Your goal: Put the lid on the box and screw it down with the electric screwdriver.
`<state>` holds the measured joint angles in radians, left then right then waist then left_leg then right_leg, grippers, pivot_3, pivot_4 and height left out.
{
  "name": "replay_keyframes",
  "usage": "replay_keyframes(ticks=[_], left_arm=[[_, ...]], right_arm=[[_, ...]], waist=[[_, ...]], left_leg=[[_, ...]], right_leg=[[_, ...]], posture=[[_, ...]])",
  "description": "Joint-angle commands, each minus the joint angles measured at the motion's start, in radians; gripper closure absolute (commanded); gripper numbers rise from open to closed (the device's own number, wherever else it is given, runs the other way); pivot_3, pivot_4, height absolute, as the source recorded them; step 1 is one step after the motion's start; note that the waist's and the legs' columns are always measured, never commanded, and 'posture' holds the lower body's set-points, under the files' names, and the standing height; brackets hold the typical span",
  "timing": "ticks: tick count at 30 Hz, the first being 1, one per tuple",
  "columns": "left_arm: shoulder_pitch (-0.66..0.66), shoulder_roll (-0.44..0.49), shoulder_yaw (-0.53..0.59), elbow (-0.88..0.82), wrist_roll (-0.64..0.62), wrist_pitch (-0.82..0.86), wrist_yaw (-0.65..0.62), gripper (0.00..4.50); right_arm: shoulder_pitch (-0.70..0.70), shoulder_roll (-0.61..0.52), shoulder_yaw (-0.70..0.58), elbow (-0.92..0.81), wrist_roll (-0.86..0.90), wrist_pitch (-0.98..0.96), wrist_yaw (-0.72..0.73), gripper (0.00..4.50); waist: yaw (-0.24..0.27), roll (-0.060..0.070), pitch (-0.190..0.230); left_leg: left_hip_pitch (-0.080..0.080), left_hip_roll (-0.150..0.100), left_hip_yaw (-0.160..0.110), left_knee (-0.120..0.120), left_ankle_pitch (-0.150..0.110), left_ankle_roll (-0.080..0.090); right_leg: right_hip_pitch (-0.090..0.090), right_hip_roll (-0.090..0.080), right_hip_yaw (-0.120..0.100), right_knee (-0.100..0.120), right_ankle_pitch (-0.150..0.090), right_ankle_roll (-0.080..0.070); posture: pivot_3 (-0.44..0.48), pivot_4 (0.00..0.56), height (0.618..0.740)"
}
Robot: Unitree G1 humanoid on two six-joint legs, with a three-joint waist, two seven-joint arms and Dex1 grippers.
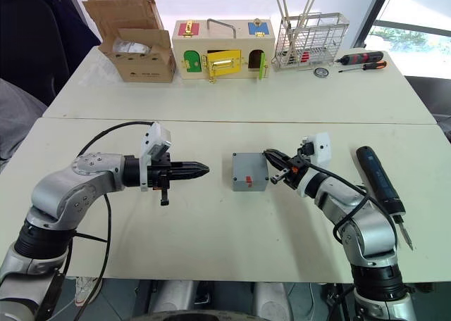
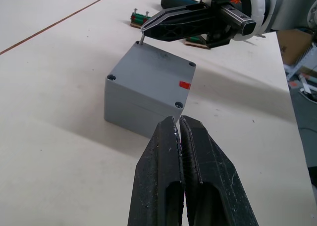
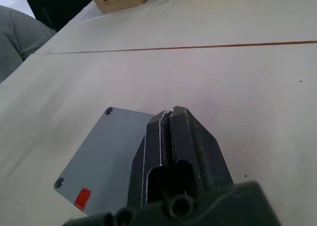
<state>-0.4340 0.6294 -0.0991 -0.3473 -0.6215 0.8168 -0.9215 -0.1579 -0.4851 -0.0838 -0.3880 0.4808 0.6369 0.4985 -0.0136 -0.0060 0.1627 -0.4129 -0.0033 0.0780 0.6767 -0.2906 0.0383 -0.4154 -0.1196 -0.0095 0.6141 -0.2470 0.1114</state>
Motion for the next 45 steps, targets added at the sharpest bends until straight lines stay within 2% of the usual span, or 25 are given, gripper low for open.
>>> replay_keyframes(ticks=[1,7,8,10,15,17,23,28,29,31,33,35,38,45], left_arm=[[-0.02,0.001,0.02,-0.035,-0.017,-0.009,0.0,4.4],[-0.024,0.001,0.019,-0.043,-0.021,-0.009,-0.002,4.4],[-0.024,0.0,0.018,-0.043,-0.021,-0.01,-0.001,4.4],[-0.023,-0.003,0.017,-0.045,-0.021,-0.01,0.0,4.4],[-0.025,-0.012,0.013,-0.048,-0.02,-0.013,0.001,4.4],[-0.03,-0.014,0.012,-0.045,-0.021,-0.019,-0.005,4.4],[-0.072,-0.04,-0.022,-0.048,-0.011,-0.048,-0.029,4.4],[-0.107,-0.087,-0.096,-0.076,0.013,-0.094,-0.051,4.4],[-0.112,-0.097,-0.113,-0.081,0.019,-0.099,-0.048,4.4],[-0.113,-0.113,-0.155,-0.081,0.037,-0.126,-0.065,4.4],[-0.113,-0.119,-0.179,-0.079,0.051,-0.144,-0.076,4.4],[-0.116,-0.119,-0.192,-0.075,0.069,-0.157,-0.078,4.4],[-0.11,-0.111,-0.195,-0.073,0.089,-0.176,-0.079,4.4],[-0.065,-0.115,-0.193,-0.14,0.083,-0.15,-0.032,4.4]], right_arm=[[-0.003,-0.005,-0.011,-0.003,-0.005,-0.012,0.005,4.46],[-0.022,-0.014,0.013,0.022,-0.03,-0.011,0.015,4.46],[-0.023,-0.015,0.016,0.024,-0.035,-0.013,0.017,4.21],[-0.025,-0.022,0.02,0.025,-0.044,-0.015,0.024,3.63],[-0.029,-0.043,-0.015,0.007,-0.033,-0.002,0.034,1.07],[-0.036,-0.062,-0.053,-0.027,0.0,0.032,0.033,0.35],[-0.109,-0.168,-0.263,-0.066,0.144,0.208,0.003,0.35],[-0.117,-0.458,-0.406,0.024,0.118,0.293,0.093,0.17],[-0.107,-0.503,-0.423,0.052,0.114,0.307,0.112,0.17],[-0.058,-0.662,-0.421,0.163,0.091,0.391,0.195,0.17],[-0.012,-0.801,-0.376,0.257,0.069,0.454,0.267,0.17],[-0.027,-0.873,-0.313,0.347,0.059,0.499,0.294,0.17],[-0.055,-0.979,-0.181,0.463,0.079,0.546,0.443,0.17],[-0.306,-0.983,0.161,0.698,-0.059,0.513,0.627,0.17]], waist=[[0.0,0.0,0.0],[0.0,0.0,0.0],[0.0,0.0,0.0],[0.0,0.0,0.0],[0.0,0.0,0.0],[0.001,0.0,0.0],[0.004,0.0,0.0],[0.008,0.001,0.001],[0.006,0.001,0.001],[0.006,0.002,0.001],[0.008,0.002,0.001],[0.0,0.002,0.001],[-0.006,0.003,0.002],[0.003,0.006,0.003]], left_leg=[[0.0,0.0,0.0,0.0,0.0,0.0],[0.0,0.0,0.0,0.0,0.0,0.0],[0.0,0.0,0.0,0.0,0.0,0.0],[0.0,0.0,0.0,0.0,0.0,0.0],[0.0,0.0,0.0,0.0,0.0,0.0],[0.0,0.0,0.0,0.0,0.0,0.0],[0.0,0.0,0.0,0.0,0.0,0.0],[-0.001,-0.001,0.001,0.0,0.0,0.001],[-0.001,-0.001,0.001,0.0,-0.001,0.002],[-0.001,0.0,0.001,0.0,-0.001,0.002],[-0.001,-0.001,0.002,0.0,-0.001,0.003],[-0.001,-0.001,0.002,0.002,-0.001,0.004],[0.0,0.0,0.003,0.004,-0.001,0.004],[-0.002,0.0,0.003,0.004,-0.001,0.004]], right_leg=[[0.0,0.0,0.0,0.0,0.0,0.0],[0.0,0.0,0.0,0.0,0.0,0.0],[0.0,0.0,0.0,0.0,0.0,0.0],[0.0,0.0,0.0,0.0,0.0,0.0],[0.0,0.0,0.0,0.0,0.0,0.0],[0.0,0.0,0.0,0.0,0.0,0.0],[0.001,0.0,0.0,0.0,0.0,0.0],[0.001,0.0,0.0,-0.002,0.0,0.0],[0.001,0.0,0.0,-0.002,0.0,0.0],[0.001,0.0,0.0,-0.003,0.0,0.0],[0.001,0.0,0.0,-0.003,0.0,0.0],[0.002,0.0,0.0,-0.003,0.0,0.0],[0.002,0.001,0.001,-0.003,0.0,0.0],[0.0,0.002,0.001,-0.002,0.0,0.0]], posture=[[0.0,0.15,0.729],[0.0,0.15,0.729],[0.0,0.15,0.729],[0.0,0.15,0.729],[0.0,0.15,0.729],[0.0,0.15,0.729],[0.0,0.15,0.729],[0.0,0.15,0.729],[0.0,0.15,0.729],[0.0,0.15,0.729],[0.0,0.15,0.729],[0.0,0.15,0.729],[0.0,0.15,0.729],[0.0,0.15,0.729]])
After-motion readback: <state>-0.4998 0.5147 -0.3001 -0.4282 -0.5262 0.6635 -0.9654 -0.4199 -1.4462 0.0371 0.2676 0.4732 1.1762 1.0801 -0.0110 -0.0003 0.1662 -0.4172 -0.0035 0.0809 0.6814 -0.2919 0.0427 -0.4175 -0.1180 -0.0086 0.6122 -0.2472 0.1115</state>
